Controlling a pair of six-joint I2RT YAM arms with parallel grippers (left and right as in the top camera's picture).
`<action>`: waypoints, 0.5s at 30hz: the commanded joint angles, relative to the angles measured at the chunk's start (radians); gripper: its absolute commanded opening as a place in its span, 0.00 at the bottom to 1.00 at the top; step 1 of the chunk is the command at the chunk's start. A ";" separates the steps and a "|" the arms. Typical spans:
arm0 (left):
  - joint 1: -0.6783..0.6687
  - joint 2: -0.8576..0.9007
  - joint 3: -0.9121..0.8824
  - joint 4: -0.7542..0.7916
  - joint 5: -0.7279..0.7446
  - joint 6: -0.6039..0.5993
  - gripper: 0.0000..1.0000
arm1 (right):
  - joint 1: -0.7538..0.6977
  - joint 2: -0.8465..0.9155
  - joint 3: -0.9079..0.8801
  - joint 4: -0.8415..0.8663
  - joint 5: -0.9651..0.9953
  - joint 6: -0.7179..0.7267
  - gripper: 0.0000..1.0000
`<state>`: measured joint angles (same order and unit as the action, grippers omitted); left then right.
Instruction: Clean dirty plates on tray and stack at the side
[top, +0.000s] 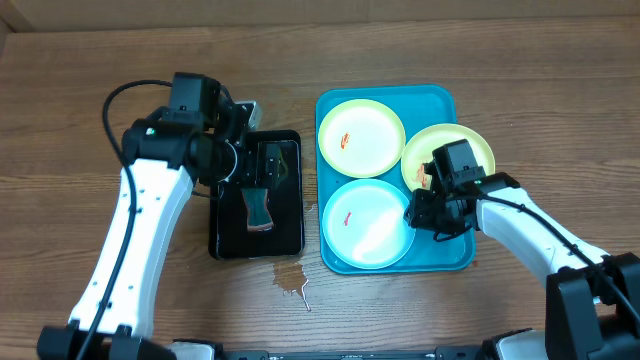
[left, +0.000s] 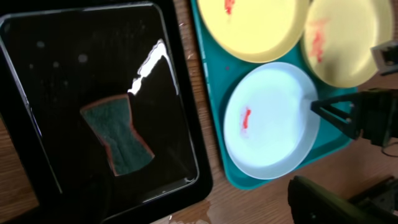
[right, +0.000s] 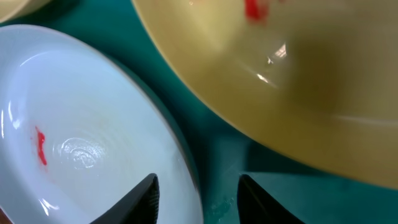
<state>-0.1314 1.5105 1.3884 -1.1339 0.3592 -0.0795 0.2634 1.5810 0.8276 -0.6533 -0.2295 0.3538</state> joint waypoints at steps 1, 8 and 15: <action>-0.001 0.061 0.021 -0.005 -0.030 -0.015 0.86 | 0.001 0.003 -0.044 0.028 0.050 0.020 0.37; -0.023 0.190 0.021 -0.023 -0.080 -0.048 0.72 | 0.001 0.003 -0.086 0.079 0.081 0.025 0.13; -0.073 0.315 0.021 -0.059 -0.331 -0.275 0.61 | 0.001 0.003 -0.086 0.086 0.080 0.025 0.14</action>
<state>-0.1848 1.7805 1.3888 -1.1900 0.1669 -0.2333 0.2634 1.5803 0.7609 -0.5686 -0.1829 0.3737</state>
